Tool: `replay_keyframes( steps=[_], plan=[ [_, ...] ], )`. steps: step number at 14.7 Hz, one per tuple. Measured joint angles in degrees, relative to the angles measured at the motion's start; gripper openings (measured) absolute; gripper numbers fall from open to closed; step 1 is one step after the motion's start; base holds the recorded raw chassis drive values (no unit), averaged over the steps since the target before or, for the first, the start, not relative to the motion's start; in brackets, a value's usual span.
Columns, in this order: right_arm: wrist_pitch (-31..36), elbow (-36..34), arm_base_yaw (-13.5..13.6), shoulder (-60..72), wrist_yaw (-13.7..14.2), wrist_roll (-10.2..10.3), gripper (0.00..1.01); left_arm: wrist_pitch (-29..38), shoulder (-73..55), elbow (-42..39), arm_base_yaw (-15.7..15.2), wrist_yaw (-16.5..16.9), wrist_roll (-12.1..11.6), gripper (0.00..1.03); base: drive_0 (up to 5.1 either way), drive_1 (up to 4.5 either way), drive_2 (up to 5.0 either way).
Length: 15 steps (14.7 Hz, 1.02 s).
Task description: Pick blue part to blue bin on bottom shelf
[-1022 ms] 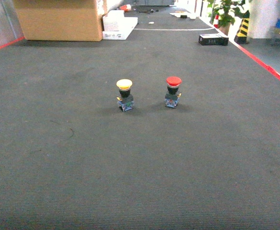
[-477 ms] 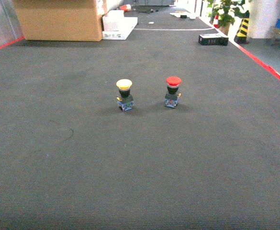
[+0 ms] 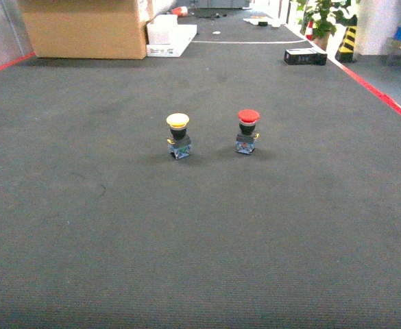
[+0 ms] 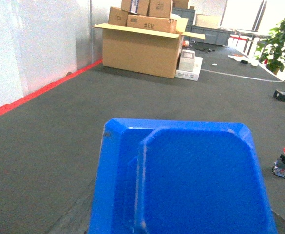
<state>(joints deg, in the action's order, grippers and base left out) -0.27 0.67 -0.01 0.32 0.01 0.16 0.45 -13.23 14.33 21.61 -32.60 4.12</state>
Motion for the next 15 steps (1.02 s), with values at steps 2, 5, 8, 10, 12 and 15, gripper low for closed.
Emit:
replay_keyframes(
  steps=[2, 5, 8, 10, 12, 15],
  plan=[
    [0.0, 0.0, 0.0, 0.0, 0.0, -0.02, 0.98, 0.0, 0.0, 0.0, 0.0, 0.0, 0.0, 0.43, 0.0, -1.76, 1.8],
    [0.0, 0.0, 0.0, 0.0, -0.02, -0.02, 0.98, -0.02, -0.11, 0.0, 0.0, 0.0, 0.0, 0.43, 0.1, -3.96, 4.1],
    [0.09, 0.0, 0.0, -0.02, 0.0, -0.02, 0.98, -0.02, -0.07, 0.0, 0.0, 0.0, 0.0, 0.43, 0.1, -3.95, 4.1],
    [0.04, 0.0, 0.0, 0.0, 0.0, -0.02, 0.98, -0.04, 0.13, 0.0, -0.04, 0.0, 0.0, 0.43, 0.1, -3.95, 4.1],
    [0.0, 0.0, 0.0, 0.0, 0.0, 0.0, 0.98, -0.02, 0.04, 0.0, -0.04, 0.0, 0.0, 0.43, 0.0, -1.97, 2.1],
    [0.0, 0.0, 0.0, 0.0, -0.04, -0.02, 0.98, 0.0, 0.07, 0.0, -0.02, -0.02, 0.0, 0.43, -0.9, -0.95, -0.9]
  ],
)
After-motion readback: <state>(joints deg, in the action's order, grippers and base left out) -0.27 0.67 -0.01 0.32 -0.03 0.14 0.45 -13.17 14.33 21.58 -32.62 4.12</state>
